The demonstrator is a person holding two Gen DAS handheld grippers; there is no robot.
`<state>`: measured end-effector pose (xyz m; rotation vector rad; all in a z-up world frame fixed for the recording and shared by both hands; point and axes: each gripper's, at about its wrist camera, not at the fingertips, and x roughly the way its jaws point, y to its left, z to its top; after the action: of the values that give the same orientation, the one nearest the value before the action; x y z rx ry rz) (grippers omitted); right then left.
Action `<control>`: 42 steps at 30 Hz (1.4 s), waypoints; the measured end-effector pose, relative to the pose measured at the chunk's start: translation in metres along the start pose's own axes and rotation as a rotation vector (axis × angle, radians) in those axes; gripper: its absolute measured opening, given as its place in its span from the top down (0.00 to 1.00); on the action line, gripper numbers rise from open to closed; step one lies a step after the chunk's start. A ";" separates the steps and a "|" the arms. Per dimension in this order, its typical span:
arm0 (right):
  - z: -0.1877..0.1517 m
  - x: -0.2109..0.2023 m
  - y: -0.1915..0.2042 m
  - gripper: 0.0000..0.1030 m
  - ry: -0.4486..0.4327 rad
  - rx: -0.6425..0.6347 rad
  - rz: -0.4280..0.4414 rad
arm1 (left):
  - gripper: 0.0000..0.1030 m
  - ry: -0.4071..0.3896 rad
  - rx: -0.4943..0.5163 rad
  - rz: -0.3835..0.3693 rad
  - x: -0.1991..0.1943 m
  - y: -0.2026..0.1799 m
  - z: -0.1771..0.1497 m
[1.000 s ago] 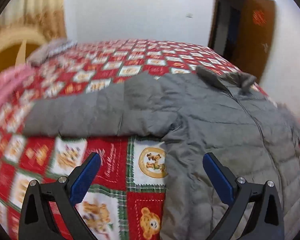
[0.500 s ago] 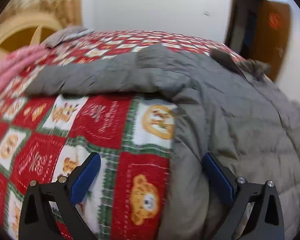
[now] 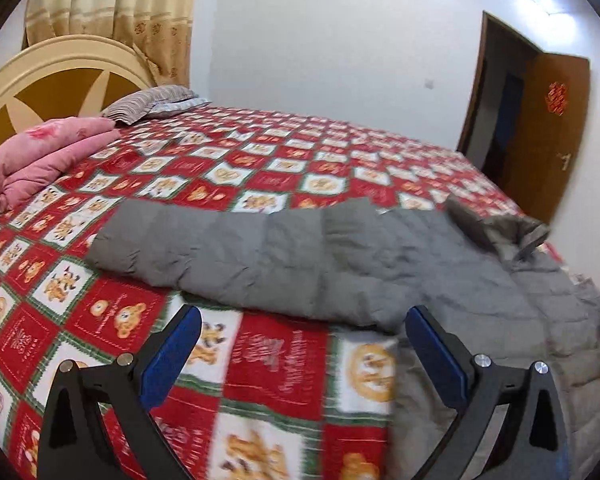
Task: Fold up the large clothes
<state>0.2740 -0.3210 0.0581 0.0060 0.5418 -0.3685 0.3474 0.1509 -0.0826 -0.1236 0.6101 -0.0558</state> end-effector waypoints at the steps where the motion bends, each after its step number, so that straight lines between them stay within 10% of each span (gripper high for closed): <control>1: -0.002 0.000 0.020 0.90 0.002 -0.022 0.033 | 0.01 0.010 0.003 0.011 0.007 0.004 -0.004; 8: -0.021 0.026 0.173 0.90 0.019 -0.210 0.191 | 0.01 0.088 -0.032 -0.002 0.035 0.020 -0.036; 18: -0.058 0.063 0.288 0.91 0.113 -0.339 0.275 | 0.01 0.121 -0.062 -0.057 0.042 0.023 -0.045; 28: -0.086 0.087 0.309 0.82 0.192 -0.309 0.427 | 0.01 0.114 -0.098 -0.080 0.044 0.027 -0.048; 32: -0.088 0.095 0.315 0.22 0.256 -0.269 0.534 | 0.01 0.106 -0.107 -0.096 0.044 0.030 -0.050; 38: -0.062 0.053 0.277 0.21 0.097 -0.141 0.615 | 0.01 0.112 -0.110 -0.101 0.045 0.031 -0.049; 42: -0.041 0.042 0.200 0.21 0.005 0.015 0.476 | 0.01 0.126 -0.097 -0.079 0.047 0.029 -0.048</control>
<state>0.3552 -0.1444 -0.0167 0.1478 0.5243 0.0919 0.3591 0.1707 -0.1523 -0.2400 0.7343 -0.1114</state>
